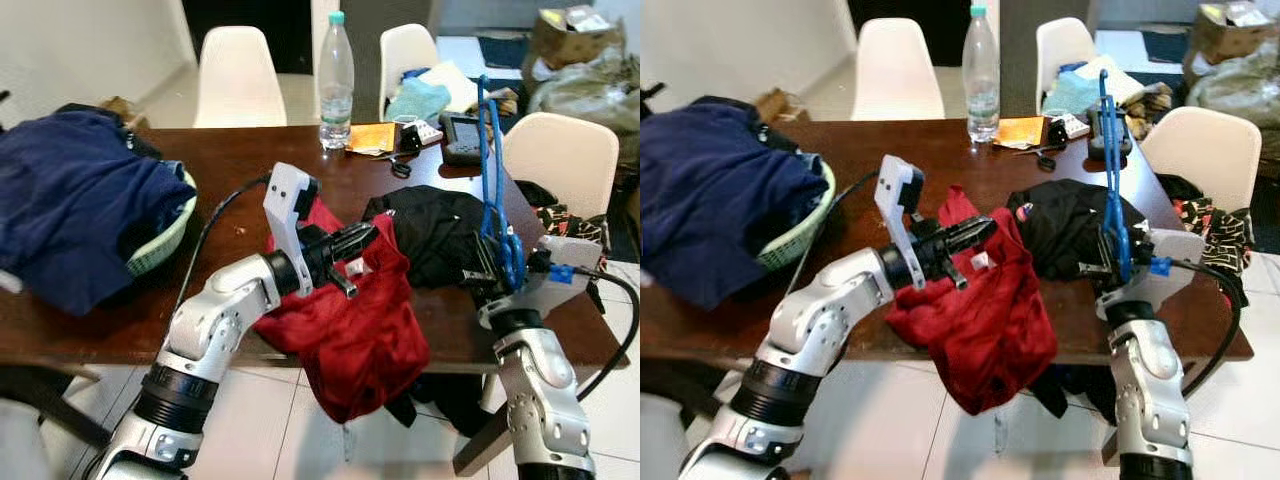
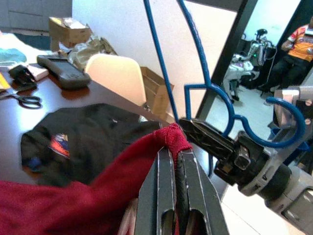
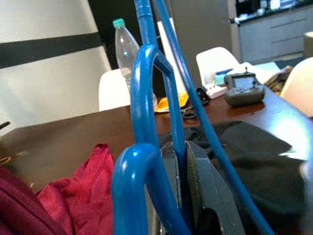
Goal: Hang hanger
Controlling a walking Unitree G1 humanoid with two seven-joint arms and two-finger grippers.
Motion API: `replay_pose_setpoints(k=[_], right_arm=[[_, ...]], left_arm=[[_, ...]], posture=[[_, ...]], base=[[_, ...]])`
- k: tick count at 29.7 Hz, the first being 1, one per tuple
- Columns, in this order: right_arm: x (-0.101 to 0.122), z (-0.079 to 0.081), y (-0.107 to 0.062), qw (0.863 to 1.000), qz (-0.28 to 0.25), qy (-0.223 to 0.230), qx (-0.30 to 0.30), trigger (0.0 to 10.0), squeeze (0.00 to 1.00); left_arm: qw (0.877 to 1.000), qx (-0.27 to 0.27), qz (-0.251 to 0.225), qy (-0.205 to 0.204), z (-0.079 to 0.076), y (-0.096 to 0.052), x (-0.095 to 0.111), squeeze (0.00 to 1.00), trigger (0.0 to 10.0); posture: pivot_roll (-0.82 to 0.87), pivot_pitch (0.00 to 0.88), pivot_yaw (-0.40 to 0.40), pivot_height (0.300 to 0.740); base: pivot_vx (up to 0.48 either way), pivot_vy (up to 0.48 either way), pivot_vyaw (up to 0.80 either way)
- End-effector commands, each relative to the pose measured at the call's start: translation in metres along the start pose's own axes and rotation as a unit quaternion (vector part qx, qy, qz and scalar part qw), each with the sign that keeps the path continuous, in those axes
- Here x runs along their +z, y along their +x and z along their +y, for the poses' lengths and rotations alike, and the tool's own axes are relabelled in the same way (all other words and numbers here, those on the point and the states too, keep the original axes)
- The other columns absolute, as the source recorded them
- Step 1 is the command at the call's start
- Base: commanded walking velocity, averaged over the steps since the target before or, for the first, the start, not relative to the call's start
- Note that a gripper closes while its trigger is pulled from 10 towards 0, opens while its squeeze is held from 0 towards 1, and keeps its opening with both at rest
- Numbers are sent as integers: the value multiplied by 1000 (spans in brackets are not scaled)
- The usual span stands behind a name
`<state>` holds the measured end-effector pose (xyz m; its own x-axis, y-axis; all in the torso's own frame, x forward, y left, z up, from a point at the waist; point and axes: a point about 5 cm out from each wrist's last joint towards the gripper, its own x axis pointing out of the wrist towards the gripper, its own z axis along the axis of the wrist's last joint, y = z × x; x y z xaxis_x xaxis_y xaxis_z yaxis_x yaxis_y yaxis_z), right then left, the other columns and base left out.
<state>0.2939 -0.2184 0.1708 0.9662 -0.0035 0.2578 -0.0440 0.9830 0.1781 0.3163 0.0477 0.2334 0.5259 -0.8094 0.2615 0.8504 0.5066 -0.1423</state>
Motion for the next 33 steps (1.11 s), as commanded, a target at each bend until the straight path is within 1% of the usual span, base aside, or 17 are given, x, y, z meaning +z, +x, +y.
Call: replay_pose_setpoints(k=[1, 12, 14, 17, 23, 28, 33], right_arm=[[-32, -6, -14, 997, 73, 27, -26, 10000, 0], [-32, -6, -15, 997, 73, 26, -28, 10000, 0], [-31, -6, -15, 997, 73, 26, -29, 10000, 0], [-31, -6, -15, 997, 72, 27, -29, 10000, 0], [-34, -6, -17, 996, 73, 32, -32, 10000, 0], [-37, -6, -18, 995, 81, 34, -39, 10000, 0], [-40, -6, -19, 995, 91, 31, -41, 10000, 0]], left_arm=[[1000, -11, -9, 8, -4, 2, 6, 0, 10000], [1000, -15, -12, 7, -7, 3, 6, 0, 10000], [1000, -22, -13, 5, -10, 6, 6, 0, 10000], [999, -29, -15, 5, -13, 8, 6, 0, 10000], [999, -47, -19, 1, -22, 14, 7, 0, 10000], [998, -64, -18, -11, -30, 19, 4, 0, 10000], [997, -75, -16, -16, -36, 21, 1, 0, 10000]], posture=[[-13, 114, 67, 740], [-16, 118, 68, 740], [-13, 121, 69, 740], [-10, 122, 70, 740], [-7, 124, 72, 740], [-4, 128, 76, 740], [-5, 130, 78, 740]], base=[[-274, 0, 0], [-294, 0, 0], [-330, 0, 0], [270, 0, 0], [-309, 0, 0], [-386, 0, 0], [-386, 0, -631]])
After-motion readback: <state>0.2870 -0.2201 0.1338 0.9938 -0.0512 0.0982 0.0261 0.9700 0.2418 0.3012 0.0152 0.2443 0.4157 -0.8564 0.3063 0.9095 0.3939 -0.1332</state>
